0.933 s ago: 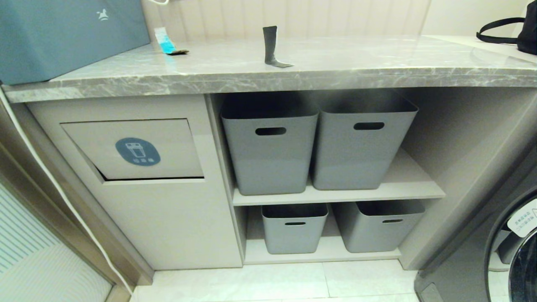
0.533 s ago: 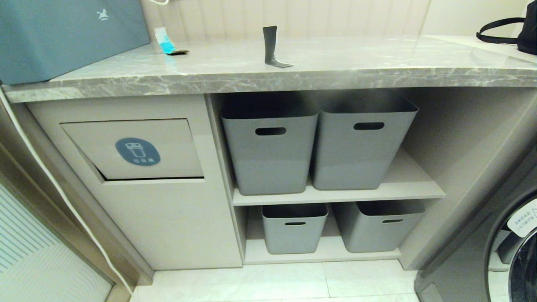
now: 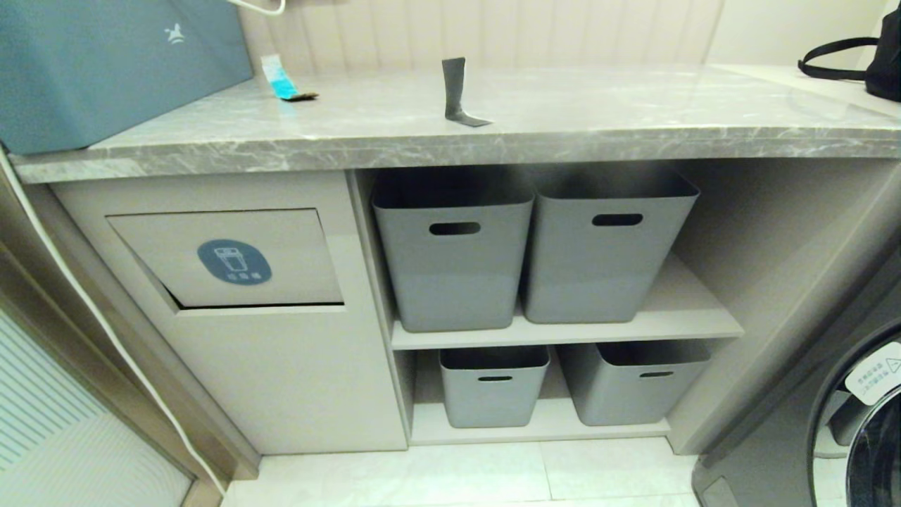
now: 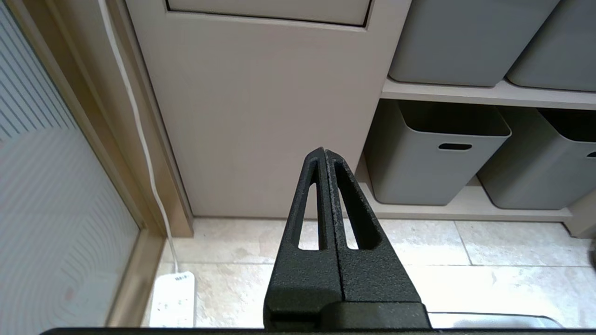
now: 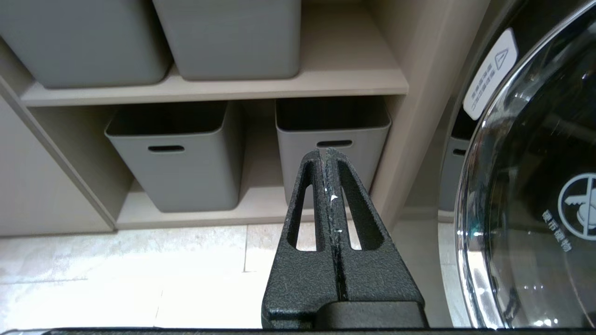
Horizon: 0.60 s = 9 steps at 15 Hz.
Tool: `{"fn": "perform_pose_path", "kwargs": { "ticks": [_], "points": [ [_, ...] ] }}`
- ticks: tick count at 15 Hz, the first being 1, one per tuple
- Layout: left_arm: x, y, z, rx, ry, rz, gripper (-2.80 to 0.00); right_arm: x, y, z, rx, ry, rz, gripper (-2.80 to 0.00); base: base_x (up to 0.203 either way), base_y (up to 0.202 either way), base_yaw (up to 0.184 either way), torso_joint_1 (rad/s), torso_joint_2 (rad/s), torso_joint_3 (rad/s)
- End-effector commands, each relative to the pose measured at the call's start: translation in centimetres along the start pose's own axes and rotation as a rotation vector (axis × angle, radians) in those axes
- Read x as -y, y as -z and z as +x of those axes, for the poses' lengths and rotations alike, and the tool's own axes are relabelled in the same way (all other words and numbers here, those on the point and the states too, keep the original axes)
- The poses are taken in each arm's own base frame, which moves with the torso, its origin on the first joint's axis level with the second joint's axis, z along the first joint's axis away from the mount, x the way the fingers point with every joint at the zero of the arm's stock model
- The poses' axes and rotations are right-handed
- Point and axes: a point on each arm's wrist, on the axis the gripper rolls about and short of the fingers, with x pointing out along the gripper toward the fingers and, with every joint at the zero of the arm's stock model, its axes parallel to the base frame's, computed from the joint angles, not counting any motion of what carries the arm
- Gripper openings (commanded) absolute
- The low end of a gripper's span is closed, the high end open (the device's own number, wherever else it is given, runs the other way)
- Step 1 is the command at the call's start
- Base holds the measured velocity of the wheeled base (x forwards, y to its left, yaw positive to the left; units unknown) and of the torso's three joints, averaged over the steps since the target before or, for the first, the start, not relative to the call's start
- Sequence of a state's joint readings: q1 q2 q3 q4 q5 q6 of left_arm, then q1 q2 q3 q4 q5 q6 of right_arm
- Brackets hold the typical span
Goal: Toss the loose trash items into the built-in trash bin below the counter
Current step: Pick up the garbage
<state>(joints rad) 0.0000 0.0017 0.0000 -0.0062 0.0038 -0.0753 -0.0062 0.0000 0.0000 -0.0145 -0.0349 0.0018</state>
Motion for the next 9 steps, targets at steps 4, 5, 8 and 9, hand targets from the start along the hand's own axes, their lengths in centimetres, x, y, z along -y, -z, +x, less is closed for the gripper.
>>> {"fn": "perform_pose_path", "kwargs": {
  "ticks": [4, 5, 8, 9],
  "points": [
    [0.0, 0.07, 0.03, -0.002, -0.002, 0.0, -2.8, -0.01, 0.16, 0.02, -0.014, -0.003, -0.007, -2.8, 0.0, 0.0, 0.0, 0.142, -0.44, -0.297],
    [-0.01, 0.07, 0.02, -0.001, -0.001, 0.002, -2.8, -0.01, 0.17, 0.02, -0.016, -0.004, -0.014, -2.8, 0.0, 0.0, 0.0, 0.167, -0.48, -0.29],
    [0.0, 0.05, 0.02, -0.001, -0.001, 0.0, -2.8, -0.01, 0.17, 0.02, -0.016, -0.006, -0.028, -2.8, 0.0, 0.0, 0.0, 0.185, -0.47, -0.291],
    [0.0, 0.06, 0.02, -0.001, -0.002, 0.0, -2.8, -0.01, 0.17, 0.02, -0.016, -0.006, -0.031, -2.8, 0.0, 0.0, 0.0, 0.193, -0.47, -0.287]
  ]
}}
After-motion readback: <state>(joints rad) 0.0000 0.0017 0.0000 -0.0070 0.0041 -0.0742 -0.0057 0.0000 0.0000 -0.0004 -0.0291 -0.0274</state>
